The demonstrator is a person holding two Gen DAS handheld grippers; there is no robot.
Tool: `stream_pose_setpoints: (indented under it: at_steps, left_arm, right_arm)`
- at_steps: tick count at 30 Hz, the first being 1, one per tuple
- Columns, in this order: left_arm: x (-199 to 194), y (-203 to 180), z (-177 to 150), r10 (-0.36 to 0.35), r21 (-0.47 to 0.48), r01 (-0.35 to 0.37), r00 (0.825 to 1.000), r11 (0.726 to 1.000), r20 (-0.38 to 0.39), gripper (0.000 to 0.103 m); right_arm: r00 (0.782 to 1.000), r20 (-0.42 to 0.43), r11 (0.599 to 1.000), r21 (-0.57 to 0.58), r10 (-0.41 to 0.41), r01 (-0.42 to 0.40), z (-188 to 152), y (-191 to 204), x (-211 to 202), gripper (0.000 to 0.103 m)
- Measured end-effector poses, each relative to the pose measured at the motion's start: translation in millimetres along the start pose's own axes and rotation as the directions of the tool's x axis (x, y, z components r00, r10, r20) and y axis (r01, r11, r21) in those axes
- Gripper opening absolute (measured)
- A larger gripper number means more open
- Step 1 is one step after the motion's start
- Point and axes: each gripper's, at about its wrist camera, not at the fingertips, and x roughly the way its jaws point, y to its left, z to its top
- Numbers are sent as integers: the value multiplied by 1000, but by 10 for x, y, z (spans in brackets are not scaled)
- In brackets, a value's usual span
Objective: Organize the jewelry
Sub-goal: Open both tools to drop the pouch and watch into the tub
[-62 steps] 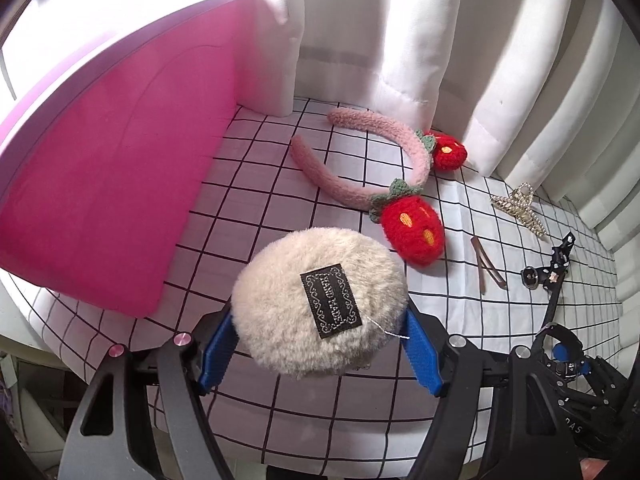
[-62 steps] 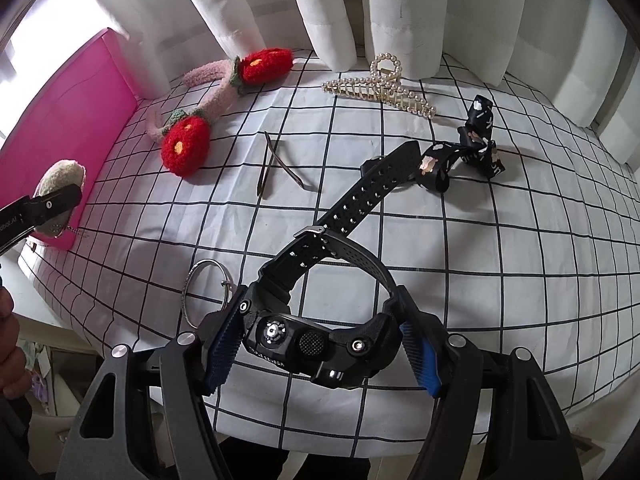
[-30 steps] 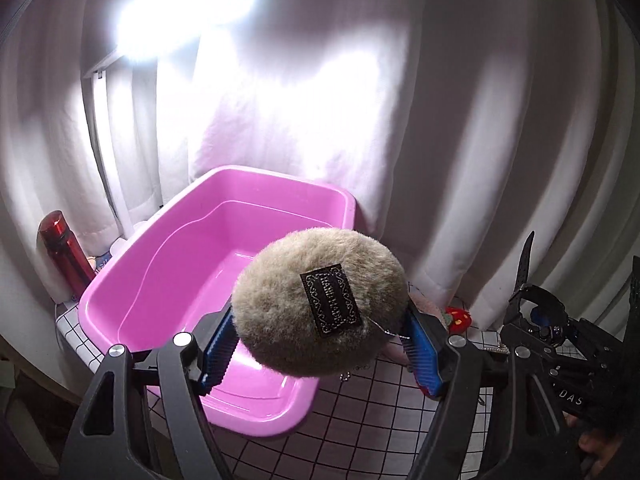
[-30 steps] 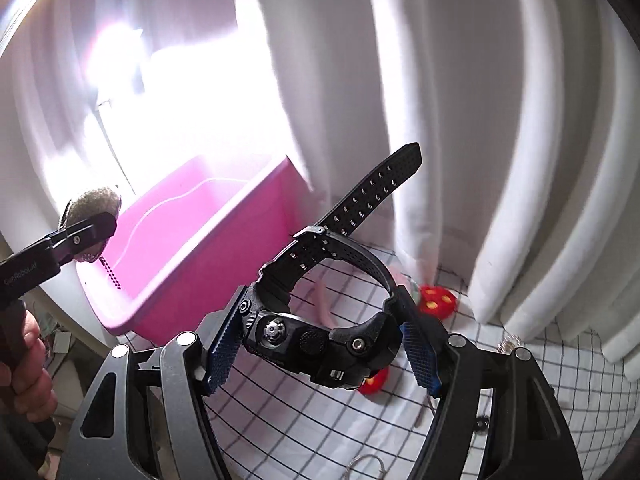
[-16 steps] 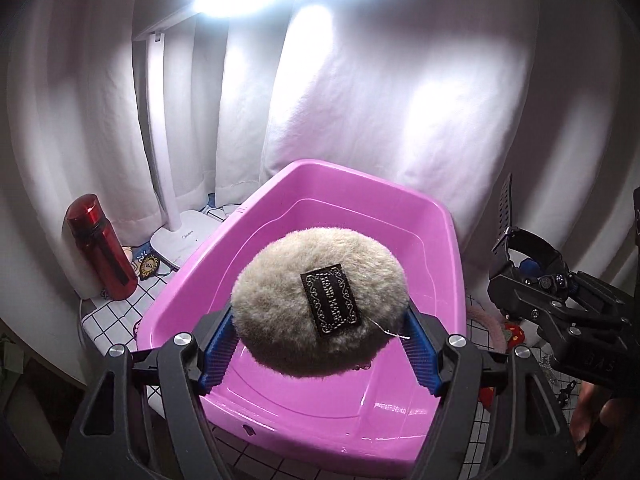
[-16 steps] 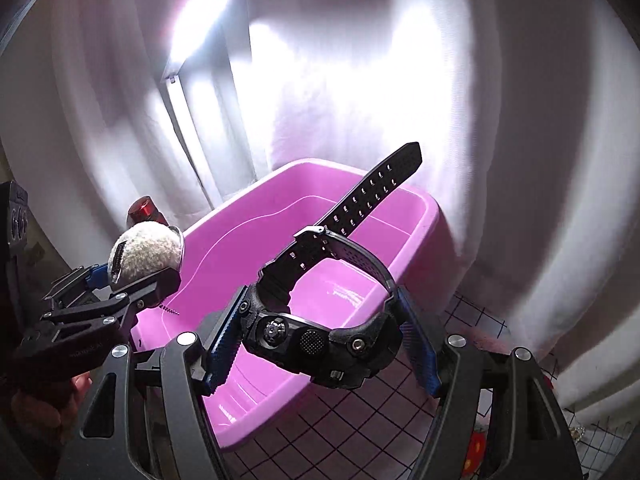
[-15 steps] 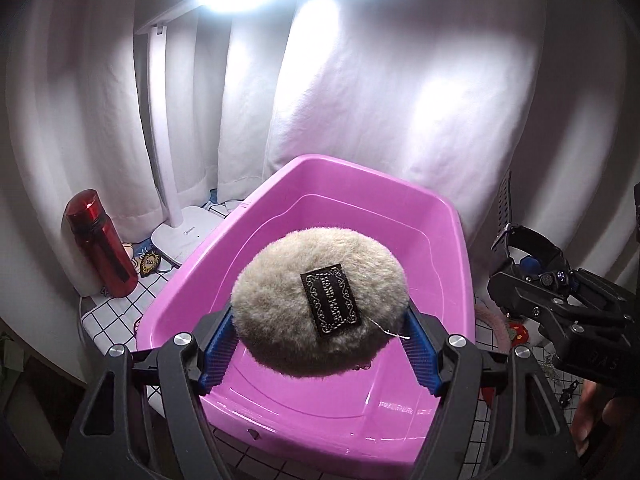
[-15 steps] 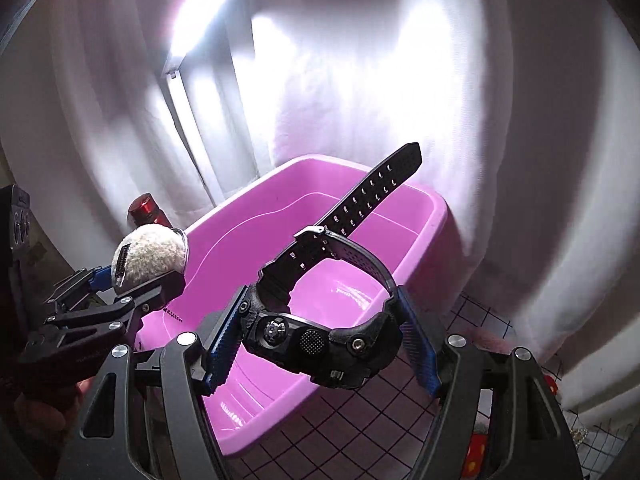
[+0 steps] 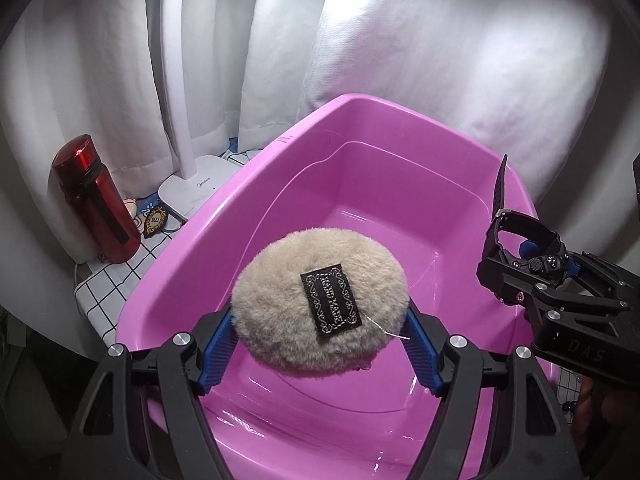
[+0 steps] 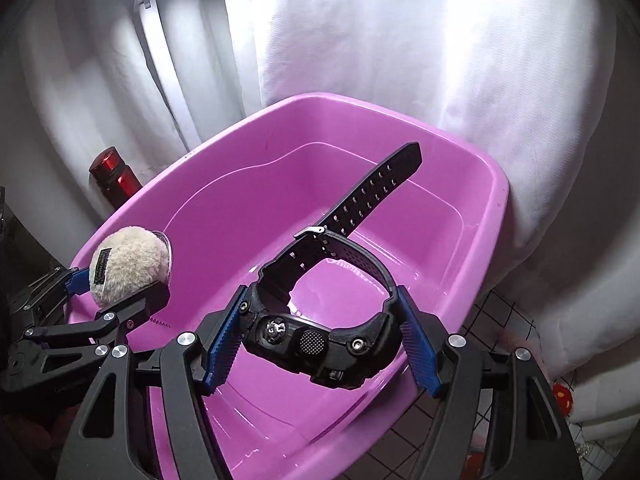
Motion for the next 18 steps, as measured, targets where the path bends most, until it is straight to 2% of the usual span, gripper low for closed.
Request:
stream_pose_setpoints:
  at_steps: [1,4,5,9,18]
  left_arm:
    - [8,17,3,6,-2,-6,1000,1000,-2,73]
    - [-20,56,24,18,-20,-18,1000,1000,5,89]
    - [-37,72,32,23,-27,-22,1000,999,11,91]
    - [-38,96,67,27,-34,-27,1000,999,2,91]
    - [-172,97,65,22,-47,-21,999,999,29,91]
  right_arm:
    - [1000,-3,1000,-9,-8,8,8,4,16,69]
    - [1000,-9,1000,-13,-22,22,27,-7,3,69]
    - [1000,2,999,-16,-31,31,44,6,-9,70]
    - [996,44,996,-36,-82,84,110,6,-129,71]
    - [994,67,997,10,-81,81,62,-67,-288,71]
